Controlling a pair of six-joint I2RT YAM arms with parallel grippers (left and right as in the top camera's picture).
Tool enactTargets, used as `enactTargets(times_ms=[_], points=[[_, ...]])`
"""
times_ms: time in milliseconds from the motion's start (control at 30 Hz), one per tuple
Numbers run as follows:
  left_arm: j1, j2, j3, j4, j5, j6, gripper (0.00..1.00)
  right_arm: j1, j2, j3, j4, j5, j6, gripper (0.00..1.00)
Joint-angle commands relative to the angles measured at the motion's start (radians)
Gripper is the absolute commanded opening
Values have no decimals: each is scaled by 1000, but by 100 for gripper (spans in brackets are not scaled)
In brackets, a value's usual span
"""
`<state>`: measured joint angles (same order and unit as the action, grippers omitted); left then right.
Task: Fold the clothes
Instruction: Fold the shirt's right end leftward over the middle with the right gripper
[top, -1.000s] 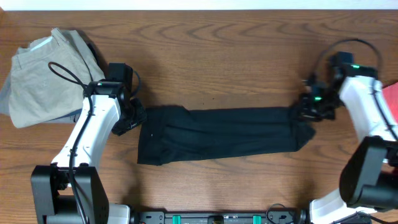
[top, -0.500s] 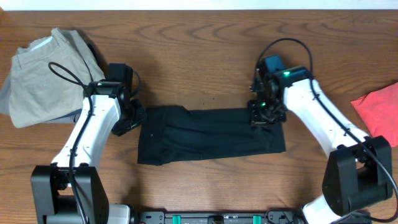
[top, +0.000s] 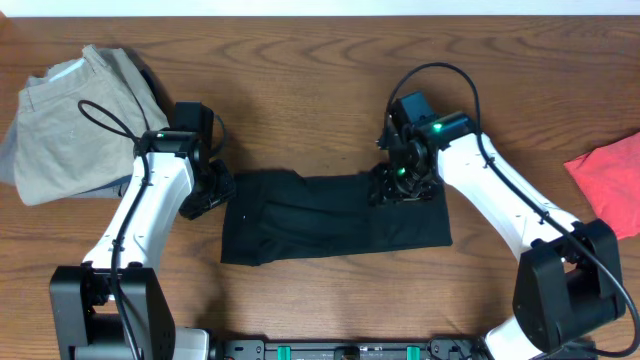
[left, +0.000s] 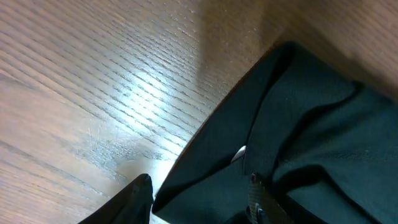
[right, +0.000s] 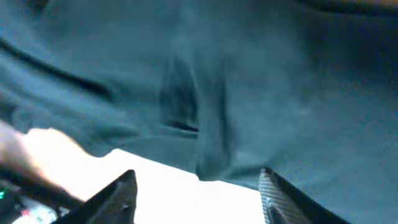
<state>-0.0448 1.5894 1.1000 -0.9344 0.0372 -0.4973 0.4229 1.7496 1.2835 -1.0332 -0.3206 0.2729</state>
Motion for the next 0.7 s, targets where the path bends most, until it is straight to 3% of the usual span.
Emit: enactTargets(times_ms=[0, 67, 367, 667], points=[[4, -3, 16, -4, -19, 3, 51, 9, 3, 3, -3, -34, -65, 63], [4, -3, 16, -4, -19, 3, 52, 6, 3, 3, -3, 7, -64, 60], [4, 5, -16, 13, -14, 77, 72, -16, 3, 3, -45, 307, 53, 64], [4, 140, -61, 99, 252, 326, 81, -50, 3, 3, -45, 310, 51, 65]])
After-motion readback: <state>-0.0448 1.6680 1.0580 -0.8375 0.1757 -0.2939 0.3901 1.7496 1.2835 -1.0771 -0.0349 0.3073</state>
